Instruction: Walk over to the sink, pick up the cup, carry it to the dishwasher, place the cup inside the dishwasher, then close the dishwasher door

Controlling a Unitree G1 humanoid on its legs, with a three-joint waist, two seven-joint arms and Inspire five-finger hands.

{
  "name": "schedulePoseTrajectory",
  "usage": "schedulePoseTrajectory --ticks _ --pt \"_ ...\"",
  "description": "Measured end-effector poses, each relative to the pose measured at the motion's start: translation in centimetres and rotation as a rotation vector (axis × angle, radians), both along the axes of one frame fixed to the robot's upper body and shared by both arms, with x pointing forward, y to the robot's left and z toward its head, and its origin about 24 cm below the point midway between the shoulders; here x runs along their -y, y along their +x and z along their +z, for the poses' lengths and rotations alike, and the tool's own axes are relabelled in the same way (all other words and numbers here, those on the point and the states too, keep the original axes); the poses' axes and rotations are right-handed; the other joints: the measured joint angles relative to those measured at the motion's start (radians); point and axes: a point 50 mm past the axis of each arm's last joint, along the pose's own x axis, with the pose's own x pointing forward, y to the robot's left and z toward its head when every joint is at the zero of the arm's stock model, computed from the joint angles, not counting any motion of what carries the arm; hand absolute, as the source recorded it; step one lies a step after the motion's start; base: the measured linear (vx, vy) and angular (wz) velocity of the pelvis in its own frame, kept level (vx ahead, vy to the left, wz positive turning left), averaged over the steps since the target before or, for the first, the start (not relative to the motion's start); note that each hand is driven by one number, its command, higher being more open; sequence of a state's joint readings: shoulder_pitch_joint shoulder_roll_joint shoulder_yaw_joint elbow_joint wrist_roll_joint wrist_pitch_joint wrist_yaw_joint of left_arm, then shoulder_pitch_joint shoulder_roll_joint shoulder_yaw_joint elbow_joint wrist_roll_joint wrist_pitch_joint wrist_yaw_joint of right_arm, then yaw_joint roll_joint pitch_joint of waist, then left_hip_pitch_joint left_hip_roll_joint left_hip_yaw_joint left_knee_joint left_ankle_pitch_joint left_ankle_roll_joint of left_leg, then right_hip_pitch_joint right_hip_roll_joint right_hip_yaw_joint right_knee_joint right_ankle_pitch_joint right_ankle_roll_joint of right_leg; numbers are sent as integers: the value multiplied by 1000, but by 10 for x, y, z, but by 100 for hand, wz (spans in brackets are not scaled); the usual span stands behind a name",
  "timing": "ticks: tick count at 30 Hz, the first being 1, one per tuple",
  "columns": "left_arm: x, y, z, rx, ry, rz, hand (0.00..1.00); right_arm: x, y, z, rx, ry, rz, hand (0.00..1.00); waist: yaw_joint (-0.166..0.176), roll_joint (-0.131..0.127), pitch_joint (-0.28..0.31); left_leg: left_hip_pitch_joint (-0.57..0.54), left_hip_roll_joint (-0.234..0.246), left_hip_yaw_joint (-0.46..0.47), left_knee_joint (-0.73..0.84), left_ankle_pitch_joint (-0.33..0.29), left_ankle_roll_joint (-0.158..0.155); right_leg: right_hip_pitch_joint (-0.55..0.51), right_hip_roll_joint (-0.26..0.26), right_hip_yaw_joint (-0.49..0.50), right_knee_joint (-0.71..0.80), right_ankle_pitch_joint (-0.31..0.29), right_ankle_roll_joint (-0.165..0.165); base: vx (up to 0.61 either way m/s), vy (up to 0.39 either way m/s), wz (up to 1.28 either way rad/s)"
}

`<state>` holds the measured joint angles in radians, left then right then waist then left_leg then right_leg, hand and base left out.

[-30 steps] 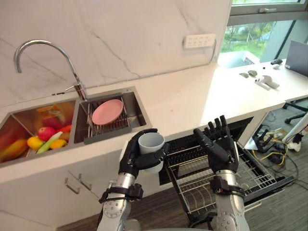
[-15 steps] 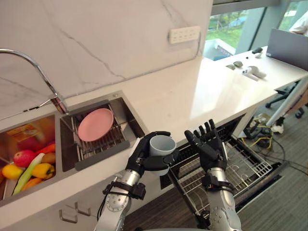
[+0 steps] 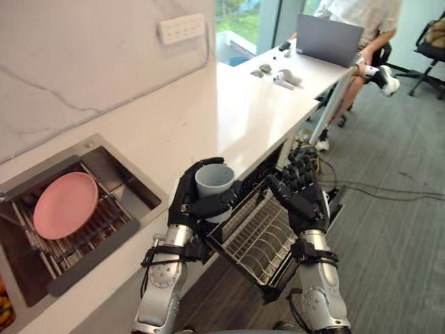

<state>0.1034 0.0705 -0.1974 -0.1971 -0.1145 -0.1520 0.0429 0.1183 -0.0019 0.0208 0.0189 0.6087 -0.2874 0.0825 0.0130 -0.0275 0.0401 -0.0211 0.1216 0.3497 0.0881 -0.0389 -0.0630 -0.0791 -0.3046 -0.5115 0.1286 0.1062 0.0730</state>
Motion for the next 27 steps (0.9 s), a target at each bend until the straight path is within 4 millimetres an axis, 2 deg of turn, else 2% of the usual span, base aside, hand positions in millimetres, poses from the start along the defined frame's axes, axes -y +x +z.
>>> schedulePoseTrajectory --ticks 1,2,3,4,5,7,10,16,18,23,25,27 --pt "-1 3 2 15 7 4 0 -2 2 2 8 3 7 100 3 -15 3 -18 -6 -6 17 -3 1 28 11 1 -68 -2 6 38 9 22" --pt "-2 5 1 12 10 17 0 -3 4 3 13 2 14 100 5 -18 3 -29 -7 -9 29 -5 2 41 20 2 -104 0 9 8 -55 21" --pt "-7 6 -2 -1 20 57 0 -8 7 6 29 1 38 100 15 -19 3 -38 -7 -11 49 -13 1 70 36 7 -169 15 29 -24 -77 0" --pt "-12 7 -6 -22 19 95 0 -11 11 9 43 -2 68 100 32 -16 7 -37 1 -9 67 -23 -6 89 48 16 -206 38 64 -32 -71 -7" --pt "-14 6 -8 -30 16 117 0 -12 13 11 51 -3 85 100 37 -11 10 -37 9 -8 75 -26 -10 96 57 17 -213 39 66 -52 -81 -14" --pt "-21 4 -10 -37 14 178 0 -10 17 16 81 -26 144 100 56 0 14 -37 37 -8 89 -29 -15 98 82 24 -213 38 55 -89 -114 -11" --pt "-27 2 -11 -24 46 244 0 -10 23 22 121 -18 245 100 54 1 15 -37 53 -1 93 -34 -27 86 97 46 -213 40 42 -84 -54 -23" --pt "-28 1 -9 39 204 332 0 -22 23 22 154 88 491 100 40 8 20 -29 52 14 93 -33 -35 77 95 61 -214 47 39 -33 10 -10" --pt "-28 1 -9 43 208 336 0 -27 22 22 152 83 572 100 40 13 23 -29 50 3 93 -30 -35 84 95 53 -214 48 40 5 13 12" --pt "-32 6 -11 15 134 345 0 -32 23 28 160 -24 644 100 41 20 27 -29 41 -37 85 -22 -31 102 92 30 -214 48 40 -13 20 16" --pt "-40 9 -14 -12 59 371 0 -30 24 30 157 -126 653 100 40 21 27 -21 35 -43 72 -13 -29 110 88 23 -214 48 41 -43 20 10" --pt "-47 9 -13 -10 56 404 0 -28 24 31 152 -152 658 100 40 21 27 -15 31 -45 62 -6 -28 115 86 21 -214 47 40 -44 10 6"
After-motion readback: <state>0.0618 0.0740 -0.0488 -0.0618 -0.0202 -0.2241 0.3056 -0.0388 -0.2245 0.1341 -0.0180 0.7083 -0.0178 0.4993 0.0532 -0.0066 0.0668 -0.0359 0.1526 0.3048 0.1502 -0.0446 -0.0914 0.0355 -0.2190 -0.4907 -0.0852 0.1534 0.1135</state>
